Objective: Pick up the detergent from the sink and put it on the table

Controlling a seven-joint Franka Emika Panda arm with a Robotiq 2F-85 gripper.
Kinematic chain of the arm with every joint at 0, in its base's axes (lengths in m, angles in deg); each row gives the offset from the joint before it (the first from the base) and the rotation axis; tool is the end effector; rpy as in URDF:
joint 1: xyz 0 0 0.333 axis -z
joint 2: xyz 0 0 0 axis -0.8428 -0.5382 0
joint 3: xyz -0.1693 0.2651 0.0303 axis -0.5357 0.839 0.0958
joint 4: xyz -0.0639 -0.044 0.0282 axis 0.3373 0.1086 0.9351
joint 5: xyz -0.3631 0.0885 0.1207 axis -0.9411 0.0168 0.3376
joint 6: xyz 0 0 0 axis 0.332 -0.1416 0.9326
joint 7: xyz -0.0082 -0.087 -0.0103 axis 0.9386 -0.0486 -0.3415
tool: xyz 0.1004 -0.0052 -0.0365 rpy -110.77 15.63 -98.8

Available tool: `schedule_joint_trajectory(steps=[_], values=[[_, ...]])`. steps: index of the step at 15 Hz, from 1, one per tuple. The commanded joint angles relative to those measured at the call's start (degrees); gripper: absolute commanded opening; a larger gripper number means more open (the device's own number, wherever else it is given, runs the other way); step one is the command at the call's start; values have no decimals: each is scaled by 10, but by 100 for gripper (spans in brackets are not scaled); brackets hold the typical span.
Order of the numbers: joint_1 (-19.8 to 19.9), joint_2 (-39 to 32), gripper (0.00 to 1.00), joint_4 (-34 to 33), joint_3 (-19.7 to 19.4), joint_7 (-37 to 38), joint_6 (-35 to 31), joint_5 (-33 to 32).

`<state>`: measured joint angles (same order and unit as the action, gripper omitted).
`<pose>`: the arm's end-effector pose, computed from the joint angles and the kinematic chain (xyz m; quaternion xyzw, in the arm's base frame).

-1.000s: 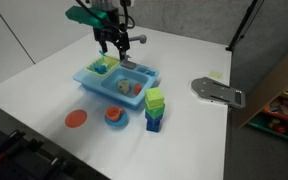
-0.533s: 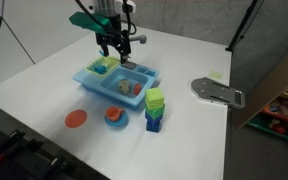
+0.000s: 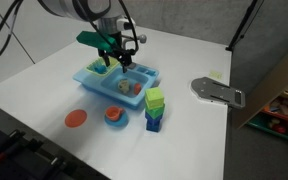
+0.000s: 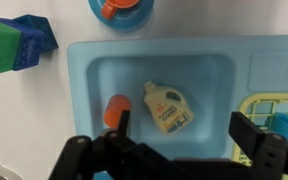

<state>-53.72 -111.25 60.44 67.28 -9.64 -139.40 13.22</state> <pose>0.5890 -0.0656 0.2065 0.9986 -0.0444 -0.0229 0.0154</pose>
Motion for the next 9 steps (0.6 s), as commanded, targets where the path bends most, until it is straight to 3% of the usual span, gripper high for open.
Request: schedule_joint_trajectory(steps=[1,9], values=[[5,-53,100,-25,8,-29,-38,2],[6,-138,100,-79,13,-38,-106,-1]])
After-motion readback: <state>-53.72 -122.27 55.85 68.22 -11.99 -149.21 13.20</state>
